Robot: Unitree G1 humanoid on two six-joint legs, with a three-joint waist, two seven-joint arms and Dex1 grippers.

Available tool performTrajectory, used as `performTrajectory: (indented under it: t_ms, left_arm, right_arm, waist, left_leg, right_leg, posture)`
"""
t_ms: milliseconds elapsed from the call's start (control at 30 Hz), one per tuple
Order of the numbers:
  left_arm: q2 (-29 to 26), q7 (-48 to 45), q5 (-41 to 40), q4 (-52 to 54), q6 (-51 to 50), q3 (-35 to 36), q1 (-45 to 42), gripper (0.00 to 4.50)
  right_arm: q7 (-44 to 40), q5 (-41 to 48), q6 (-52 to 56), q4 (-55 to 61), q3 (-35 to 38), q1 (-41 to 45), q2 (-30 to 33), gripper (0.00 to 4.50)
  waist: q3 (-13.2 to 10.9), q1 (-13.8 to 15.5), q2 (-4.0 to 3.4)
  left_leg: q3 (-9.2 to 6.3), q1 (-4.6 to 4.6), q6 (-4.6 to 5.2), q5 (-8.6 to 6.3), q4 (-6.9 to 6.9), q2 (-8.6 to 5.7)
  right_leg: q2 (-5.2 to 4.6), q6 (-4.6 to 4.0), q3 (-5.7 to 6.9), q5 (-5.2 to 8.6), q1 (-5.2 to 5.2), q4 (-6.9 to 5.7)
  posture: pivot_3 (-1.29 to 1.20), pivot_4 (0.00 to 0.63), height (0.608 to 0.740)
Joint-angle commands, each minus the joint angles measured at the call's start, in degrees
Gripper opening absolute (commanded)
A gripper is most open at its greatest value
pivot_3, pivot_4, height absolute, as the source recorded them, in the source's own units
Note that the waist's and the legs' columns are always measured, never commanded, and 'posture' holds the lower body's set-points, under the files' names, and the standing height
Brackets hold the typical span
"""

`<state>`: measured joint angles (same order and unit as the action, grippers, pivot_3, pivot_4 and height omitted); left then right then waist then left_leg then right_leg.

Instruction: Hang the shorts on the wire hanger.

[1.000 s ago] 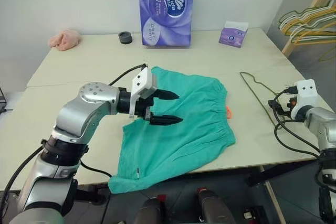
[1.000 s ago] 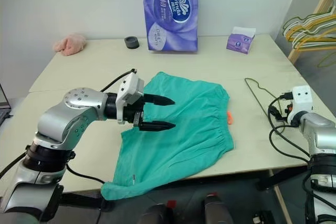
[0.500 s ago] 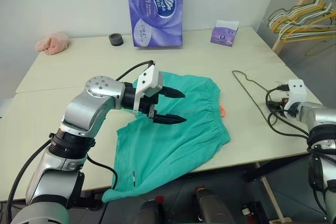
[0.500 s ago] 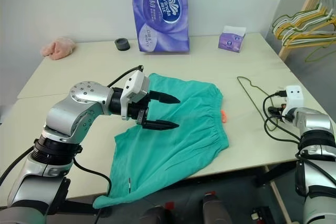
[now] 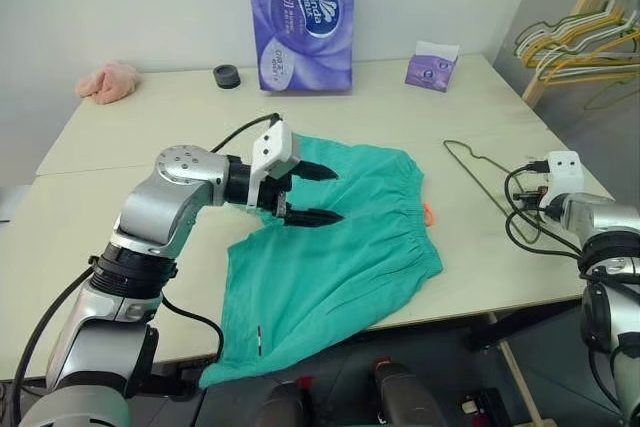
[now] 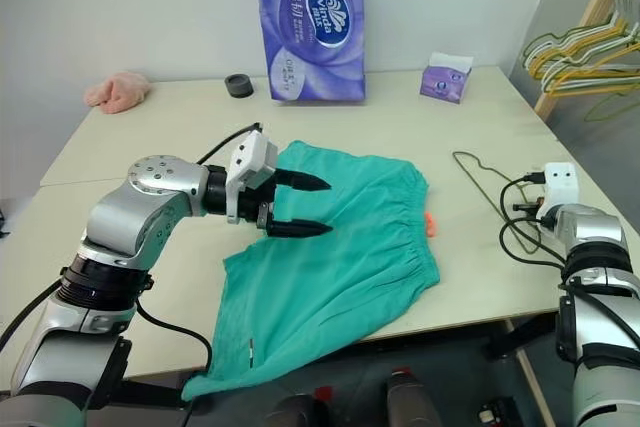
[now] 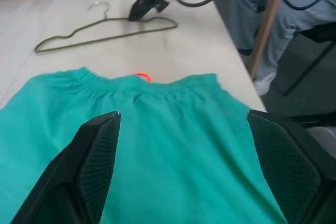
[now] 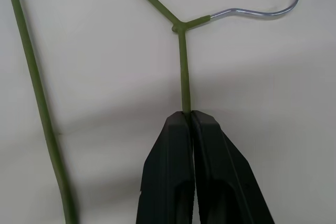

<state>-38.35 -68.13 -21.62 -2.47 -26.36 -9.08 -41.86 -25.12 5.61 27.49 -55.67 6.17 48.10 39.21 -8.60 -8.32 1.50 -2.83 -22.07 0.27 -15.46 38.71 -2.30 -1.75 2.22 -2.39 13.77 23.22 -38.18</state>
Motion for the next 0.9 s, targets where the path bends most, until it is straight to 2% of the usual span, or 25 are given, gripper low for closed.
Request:
performTrajectory:
  t_ms: [33,167,333,467,667,900]
  left_arm:
    - [0.67,4.15,2.17,-5.12,4.16,4.13,-3.46,4.46]
    - [-0.04,6.22,2.96,-13.4,4.99,7.1,-6.84,4.46]
    - [-1.79,2.51,1.87,-19.7,2.64,8.3,-9.49,4.46]
    - [-2.78,-1.72,1.11,-22.18,-0.42,7.97,-10.66,4.46]
    - [-4.61,-9.91,0.11,-18.85,-5.84,5.21,-8.09,4.46]
    - [-4.64,-12.99,2.85,-15.48,-3.49,1.74,-4.73,4.46]
  right_arm:
    - [-4.8,-0.24,-2.66,14.07,-1.38,-2.69,1.62,0.0]
    - [-10.03,-0.52,-5.64,33.36,-3.75,-9.32,2.86,0.0]
    - [-15.22,-2.56,-12.35,46.86,-8.14,-13.73,4.08,0.0]
    - [-17.65,-4.52,-18.74,51.63,-10.62,-13.79,4.13,0.0]
    - [-20.16,-7.79,-26.73,56.26,-14.01,-12.23,3.46,0.0]
    - [-22.29,-9.1,-30.25,58.54,-16.13,-9.34,2.12,0.0]
  waist:
    - [-0.02,-0.06,-0.04]
    - [-0.03,-0.46,-0.08]
    - [-0.02,-1.24,-0.09]
    - [-0.03,-1.38,-0.09]
    - [-0.03,-1.3,-0.09]
    - [-0.03,-1.28,-0.09]
  left_leg:
    - [-0.01,-0.01,0.01,-0.01,0.0,0.01]
    - [-0.02,-0.06,0.0,-0.07,0.0,0.04]
    - [-0.05,-0.06,-0.01,-0.13,0.0,0.05]
    - [-0.05,-0.06,-0.02,-0.14,0.0,0.03]
    - [-0.06,-0.07,-0.04,-0.15,0.01,0.02]
    - [-0.08,-0.07,-0.05,-0.16,0.01,0.03]
  right_leg:
    - [0.0,0.0,0.01,0.0,0.02,0.0]
    - [-0.23,0.03,0.03,-0.01,0.09,-0.01]
    - [-0.25,0.1,0.08,0.03,0.11,-0.01]
    - [-0.26,0.11,0.08,0.03,0.11,0.0]
    - [-0.3,0.12,0.07,0.04,0.12,0.01]
    - [-0.31,0.12,0.07,0.04,0.14,0.01]
  posture:
    - [-0.2,0.113,0.74]
    - [-0.21,0.112,0.74]
    - [-0.21,0.11,0.74]
    - [-0.21,0.108,0.74]
    - [-0.21,0.106,0.74]
    - [-0.21,0.106,0.74]
